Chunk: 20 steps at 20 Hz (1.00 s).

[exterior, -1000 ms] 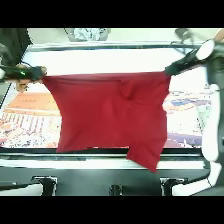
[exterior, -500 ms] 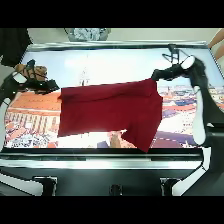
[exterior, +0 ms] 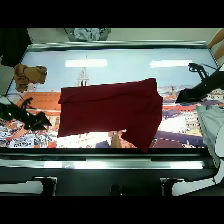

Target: Fold the shirts.

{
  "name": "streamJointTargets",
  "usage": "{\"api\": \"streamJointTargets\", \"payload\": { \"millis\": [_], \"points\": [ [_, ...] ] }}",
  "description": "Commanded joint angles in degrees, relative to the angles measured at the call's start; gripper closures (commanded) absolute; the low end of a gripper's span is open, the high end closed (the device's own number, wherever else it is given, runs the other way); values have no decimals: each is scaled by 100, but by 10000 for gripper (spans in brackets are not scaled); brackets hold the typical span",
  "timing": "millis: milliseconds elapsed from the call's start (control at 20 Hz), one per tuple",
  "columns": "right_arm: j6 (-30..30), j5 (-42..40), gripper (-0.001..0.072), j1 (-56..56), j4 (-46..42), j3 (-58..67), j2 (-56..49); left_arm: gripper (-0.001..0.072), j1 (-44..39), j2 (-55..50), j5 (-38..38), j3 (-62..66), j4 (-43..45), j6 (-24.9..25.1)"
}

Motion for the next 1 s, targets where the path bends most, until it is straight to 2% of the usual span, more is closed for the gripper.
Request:
{"api": "streamJointTargets", "payload": {
  "millis": [0,300,350,450,500,750,850,950],
  "points": [
    [-153,39,160,-17,31,-730,280,257,111,358,813,-1458,-625,404],
    [-348,61,152,-17,-94,-745,280,259,-107,345,1467,-1602,-1266,404],
    [-348,59,152,-17,-149,-748,280,289,-173,339,1508,-1602,-1263,402],
    [-389,26,151,-17,-216,-903,328,624,-229,339,1552,-1600,-1263,404],
    [-415,-109,143,-15,-184,-1169,411,675,-234,339,1569,-1600,-1263,407],
    [-533,-1537,144,-17,1121,-3104,601,677,-234,363,1602,-1596,-1266,407],
    [-623,-2065,148,-15,1569,-3526,516,677,-234,391,1587,-1596,-1266,409],
    [-621,-2435,160,-17,1635,-3713,428,677,-234,448,1580,-1596,-1266,426]
  ]
}}
